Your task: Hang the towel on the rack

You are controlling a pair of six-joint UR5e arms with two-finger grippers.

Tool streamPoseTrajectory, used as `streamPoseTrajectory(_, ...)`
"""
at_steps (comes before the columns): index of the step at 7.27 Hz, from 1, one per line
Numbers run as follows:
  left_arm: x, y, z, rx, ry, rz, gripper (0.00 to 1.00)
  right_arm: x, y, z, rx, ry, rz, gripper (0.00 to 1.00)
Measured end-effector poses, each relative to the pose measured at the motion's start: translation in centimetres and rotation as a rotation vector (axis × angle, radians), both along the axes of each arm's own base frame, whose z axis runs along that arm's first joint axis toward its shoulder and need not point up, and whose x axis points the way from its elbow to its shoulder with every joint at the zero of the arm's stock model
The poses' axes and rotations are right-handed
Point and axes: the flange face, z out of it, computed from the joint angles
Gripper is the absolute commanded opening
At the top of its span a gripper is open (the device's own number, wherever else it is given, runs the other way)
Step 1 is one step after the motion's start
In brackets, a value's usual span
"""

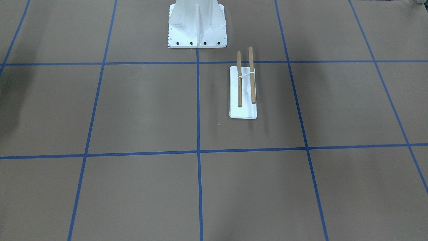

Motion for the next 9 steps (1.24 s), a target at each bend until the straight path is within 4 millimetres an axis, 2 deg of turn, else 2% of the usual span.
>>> streamPoseTrajectory(4,0.00,0.00,0.34,-0.006,0.000,0.001,0.99,-0.18,0.27,0.74,-0.013,0.008,-0.005,0.45)
streamPoseTrajectory(6,0.00,0.00,0.38,-0.007,0.000,0.001,0.99,-0.30,0.24,0.76,-0.013,0.010,-0.007,0.04)
streamPoseTrajectory(7,0.00,0.00,0.38,-0.007,0.000,0.001,0.99,-0.35,0.18,0.78,-0.014,0.010,-0.007,0.00)
streamPoseTrajectory(9,0.00,0.00,0.38,-0.007,0.000,0.001,0.99,-0.42,0.05,0.94,-0.018,0.011,-0.007,0.00)
